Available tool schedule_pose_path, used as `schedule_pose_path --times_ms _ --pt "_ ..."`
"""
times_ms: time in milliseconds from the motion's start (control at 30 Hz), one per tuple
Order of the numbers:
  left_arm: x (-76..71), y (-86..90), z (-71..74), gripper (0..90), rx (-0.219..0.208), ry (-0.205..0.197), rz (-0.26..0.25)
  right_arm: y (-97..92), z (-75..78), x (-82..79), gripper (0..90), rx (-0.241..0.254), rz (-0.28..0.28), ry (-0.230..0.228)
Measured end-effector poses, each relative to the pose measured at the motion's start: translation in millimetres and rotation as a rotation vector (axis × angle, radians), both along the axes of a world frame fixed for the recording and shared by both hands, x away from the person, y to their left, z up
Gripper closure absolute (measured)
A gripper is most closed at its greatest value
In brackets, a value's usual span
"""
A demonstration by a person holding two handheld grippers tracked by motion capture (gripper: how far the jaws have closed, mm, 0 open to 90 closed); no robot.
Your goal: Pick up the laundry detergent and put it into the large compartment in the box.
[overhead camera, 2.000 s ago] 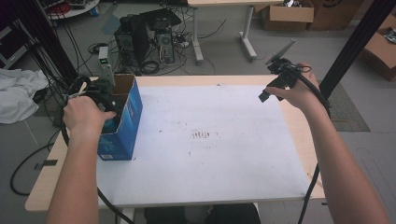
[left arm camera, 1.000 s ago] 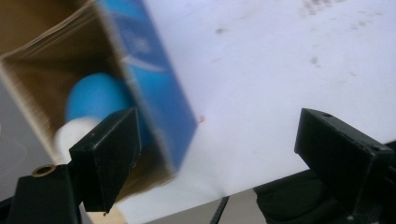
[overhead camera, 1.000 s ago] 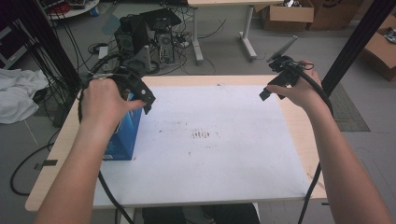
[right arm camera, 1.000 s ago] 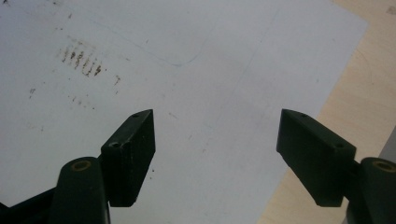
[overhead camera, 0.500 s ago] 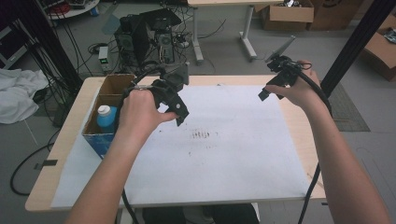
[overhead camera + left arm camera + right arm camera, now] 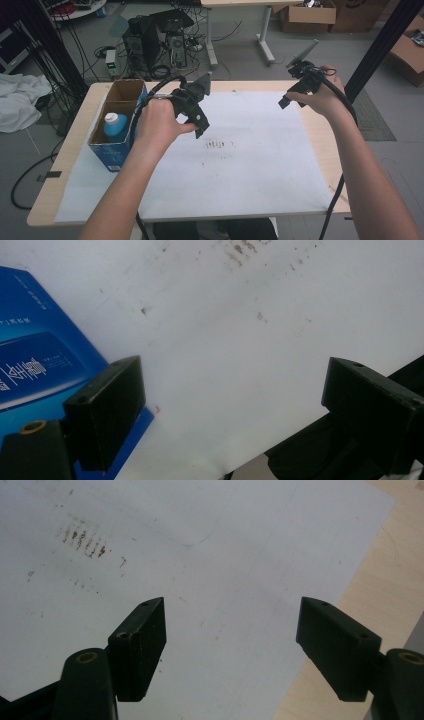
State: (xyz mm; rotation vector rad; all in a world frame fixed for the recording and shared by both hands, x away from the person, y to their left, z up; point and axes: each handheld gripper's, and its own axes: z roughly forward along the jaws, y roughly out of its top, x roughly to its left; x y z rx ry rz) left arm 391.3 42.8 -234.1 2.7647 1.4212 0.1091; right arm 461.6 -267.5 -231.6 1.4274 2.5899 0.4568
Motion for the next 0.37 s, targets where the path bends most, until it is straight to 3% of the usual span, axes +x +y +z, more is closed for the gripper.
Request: schedule_pose_path --times_ms 367 --pt "0.7 -0.8 -1.1 9.2 -0.023 0.014 -0.004 -1.3 -2.4 -1.2 28.2 0.001 -0.001 0.004"
